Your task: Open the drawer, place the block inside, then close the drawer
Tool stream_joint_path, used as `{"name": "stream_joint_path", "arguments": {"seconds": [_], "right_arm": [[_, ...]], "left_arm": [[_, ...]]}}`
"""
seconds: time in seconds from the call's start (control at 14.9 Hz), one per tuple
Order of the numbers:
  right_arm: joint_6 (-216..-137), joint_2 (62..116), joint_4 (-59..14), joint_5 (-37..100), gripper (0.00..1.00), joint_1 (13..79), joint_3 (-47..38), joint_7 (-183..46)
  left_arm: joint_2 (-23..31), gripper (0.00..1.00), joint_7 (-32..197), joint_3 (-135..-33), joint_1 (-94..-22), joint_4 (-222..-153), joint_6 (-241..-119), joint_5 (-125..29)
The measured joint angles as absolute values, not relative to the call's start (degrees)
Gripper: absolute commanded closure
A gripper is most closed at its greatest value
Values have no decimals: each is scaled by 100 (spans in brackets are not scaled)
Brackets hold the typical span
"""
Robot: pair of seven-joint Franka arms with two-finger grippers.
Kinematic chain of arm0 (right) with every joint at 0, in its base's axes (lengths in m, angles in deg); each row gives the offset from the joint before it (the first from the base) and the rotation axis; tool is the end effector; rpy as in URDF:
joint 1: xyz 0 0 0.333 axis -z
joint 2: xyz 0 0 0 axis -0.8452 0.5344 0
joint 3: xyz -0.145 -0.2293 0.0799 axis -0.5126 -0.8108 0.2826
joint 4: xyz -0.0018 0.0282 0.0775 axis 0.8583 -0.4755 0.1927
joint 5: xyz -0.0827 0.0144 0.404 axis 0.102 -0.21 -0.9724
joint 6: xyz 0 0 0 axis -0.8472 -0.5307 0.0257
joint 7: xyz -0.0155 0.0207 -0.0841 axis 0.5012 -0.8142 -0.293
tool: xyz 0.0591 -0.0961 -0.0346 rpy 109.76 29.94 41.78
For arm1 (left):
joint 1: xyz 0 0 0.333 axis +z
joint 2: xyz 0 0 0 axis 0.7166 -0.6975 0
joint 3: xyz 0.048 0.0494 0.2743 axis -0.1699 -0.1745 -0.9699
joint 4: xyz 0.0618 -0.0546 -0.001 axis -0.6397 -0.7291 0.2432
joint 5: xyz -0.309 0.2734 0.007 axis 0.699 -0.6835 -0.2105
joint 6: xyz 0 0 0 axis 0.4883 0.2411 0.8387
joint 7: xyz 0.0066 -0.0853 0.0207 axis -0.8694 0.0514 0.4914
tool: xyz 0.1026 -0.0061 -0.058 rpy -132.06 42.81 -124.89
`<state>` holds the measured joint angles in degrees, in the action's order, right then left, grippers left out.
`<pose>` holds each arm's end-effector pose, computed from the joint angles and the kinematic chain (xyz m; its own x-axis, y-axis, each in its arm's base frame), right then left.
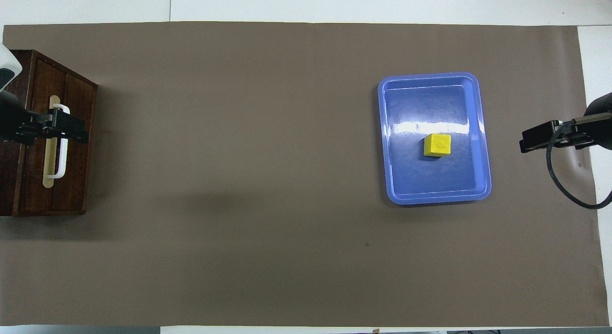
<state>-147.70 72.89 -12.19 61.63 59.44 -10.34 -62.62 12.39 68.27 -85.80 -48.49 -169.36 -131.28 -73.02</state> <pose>0.5653 -0.0040 0.5574 0.9965 0.0361 -0.0748 0.0355 -0.9993 -0.0090 0.5784 -0.0417 0.5525 0.9972 -0.0469 -0.0583 -0.0466 -0.9989 0.0076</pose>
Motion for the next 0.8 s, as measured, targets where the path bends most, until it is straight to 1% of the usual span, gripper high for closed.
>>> {"name": "stream_joint_path", "arguments": {"seconds": [0.47,0.67,0.8], "right_arm": [[-14770,7289,-1233,6164,0,5944,-1034,-6285],[-14776,7241,-1433,6163,0,5954,-1034,-6794],[-15147,7076,-1926,6163,0,6044,-1036,-7363]], "left_arm": [[1240,0,6826,-8584,-4849,-17026,-13349,-7337],[1271,0,6799,-8563,-4869,-17482,-14125,-7773],[1280,0,6798,-8559,-4914,-17952,-14774,-8132]]}}
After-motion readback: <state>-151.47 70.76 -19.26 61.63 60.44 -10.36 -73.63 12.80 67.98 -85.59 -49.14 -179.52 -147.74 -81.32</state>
